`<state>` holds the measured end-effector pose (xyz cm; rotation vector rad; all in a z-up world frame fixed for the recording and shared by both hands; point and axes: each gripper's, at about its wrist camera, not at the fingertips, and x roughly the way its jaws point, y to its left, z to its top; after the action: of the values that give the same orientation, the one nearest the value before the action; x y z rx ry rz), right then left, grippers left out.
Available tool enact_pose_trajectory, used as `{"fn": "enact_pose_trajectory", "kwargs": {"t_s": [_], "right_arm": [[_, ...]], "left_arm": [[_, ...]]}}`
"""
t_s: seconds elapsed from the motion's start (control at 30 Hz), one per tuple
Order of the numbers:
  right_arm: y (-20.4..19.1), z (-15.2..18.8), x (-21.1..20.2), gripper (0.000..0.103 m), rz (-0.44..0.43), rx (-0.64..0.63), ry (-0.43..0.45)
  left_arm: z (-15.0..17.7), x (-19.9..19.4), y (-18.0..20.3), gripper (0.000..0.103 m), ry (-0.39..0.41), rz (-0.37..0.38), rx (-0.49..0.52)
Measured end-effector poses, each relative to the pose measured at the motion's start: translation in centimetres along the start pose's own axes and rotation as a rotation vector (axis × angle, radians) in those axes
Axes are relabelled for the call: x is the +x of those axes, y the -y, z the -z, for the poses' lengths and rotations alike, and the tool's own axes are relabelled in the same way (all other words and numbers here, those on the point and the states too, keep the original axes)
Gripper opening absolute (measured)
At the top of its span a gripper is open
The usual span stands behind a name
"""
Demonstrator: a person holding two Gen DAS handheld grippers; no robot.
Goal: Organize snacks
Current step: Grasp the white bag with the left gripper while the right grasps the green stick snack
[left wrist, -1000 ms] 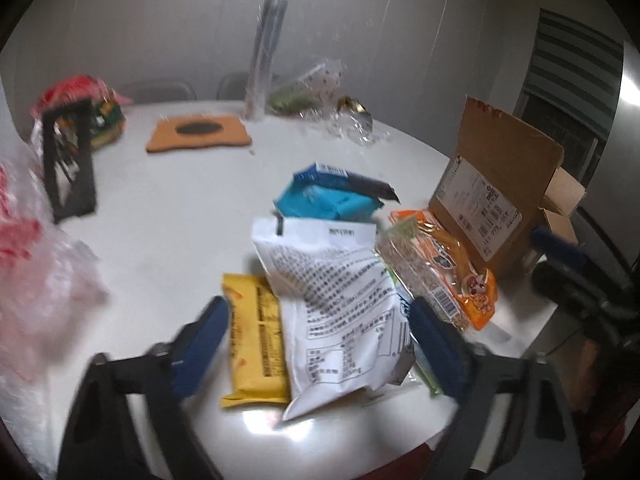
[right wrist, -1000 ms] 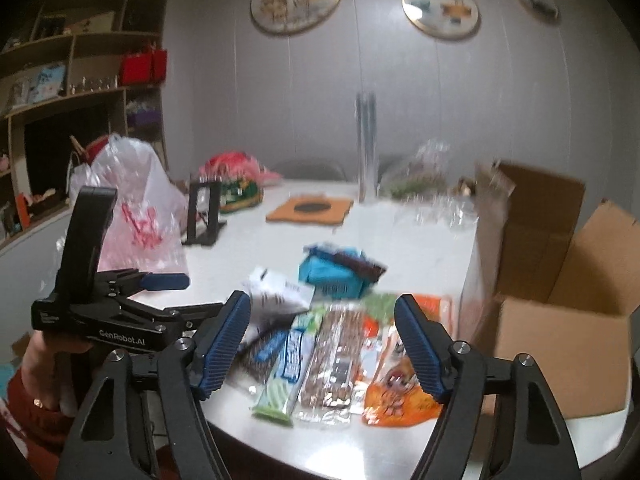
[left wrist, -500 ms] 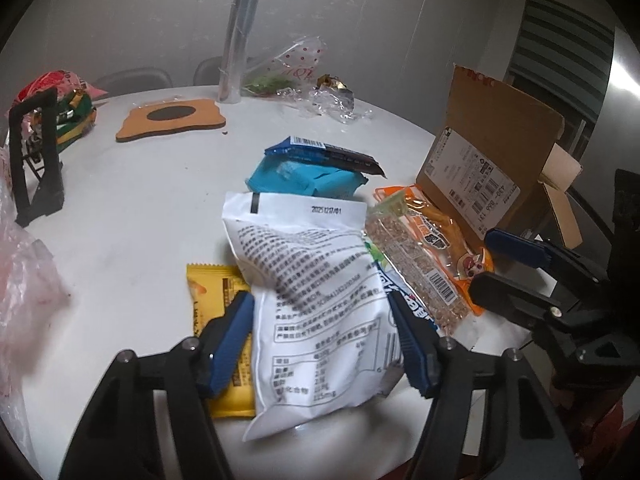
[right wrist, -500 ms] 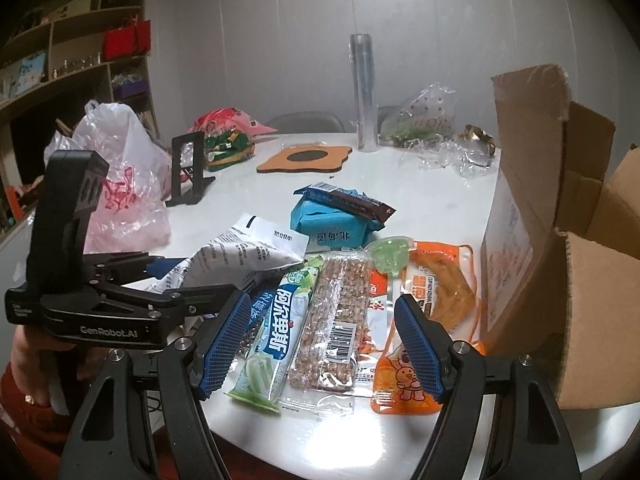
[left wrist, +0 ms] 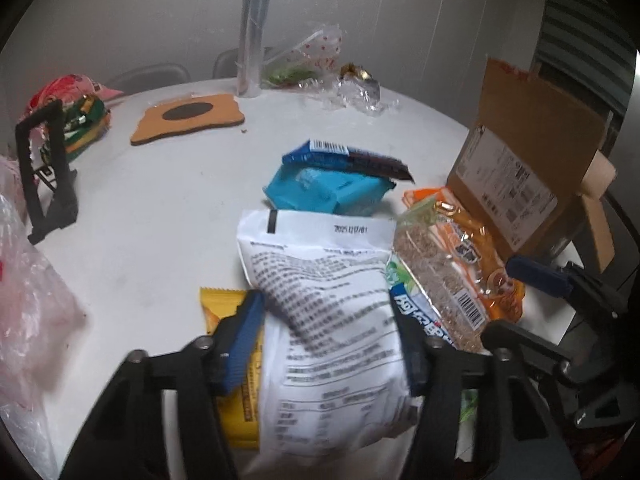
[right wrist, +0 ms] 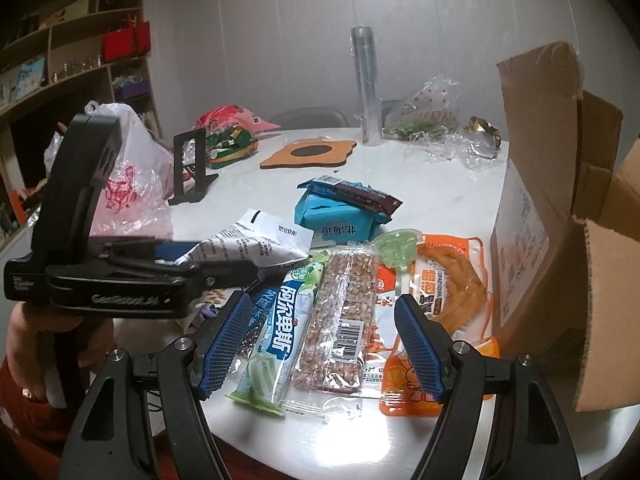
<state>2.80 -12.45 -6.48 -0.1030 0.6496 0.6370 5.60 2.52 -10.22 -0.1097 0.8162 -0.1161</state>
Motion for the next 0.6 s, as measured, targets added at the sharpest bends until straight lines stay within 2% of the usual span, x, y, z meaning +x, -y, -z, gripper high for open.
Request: {"fn": "enact_pose_trajectory", "kwargs": {"t_s": [0.17, 0.27, 0.33, 0.6], "right_arm": [[0.4, 0.1, 0.8, 0.072, -0.007, 0.002, -0.029], [0.1, 0.1, 0.9, 0.070, -0.034, 0.003, -0.034], [-0.6, 0.0, 1.1, 0.052, -0.062, -0.012, -0.039], [-3.1, 0.0, 3.6, 0.039, -0.054, -0.046, -0.131]], "left_arm": [[0.6, -0.2, -0.6, 0.044, 0.023, 0.016, 0.002], [0.7, -0.5, -1.5, 0.038, 0.037, 0.052, -0.034], [0.7, -0.7, -1.8, 0.035, 0.043, 0.064, -0.034], [0.9, -1.1, -2.7, 0.033, 0.060, 0.130, -0.054]]}}
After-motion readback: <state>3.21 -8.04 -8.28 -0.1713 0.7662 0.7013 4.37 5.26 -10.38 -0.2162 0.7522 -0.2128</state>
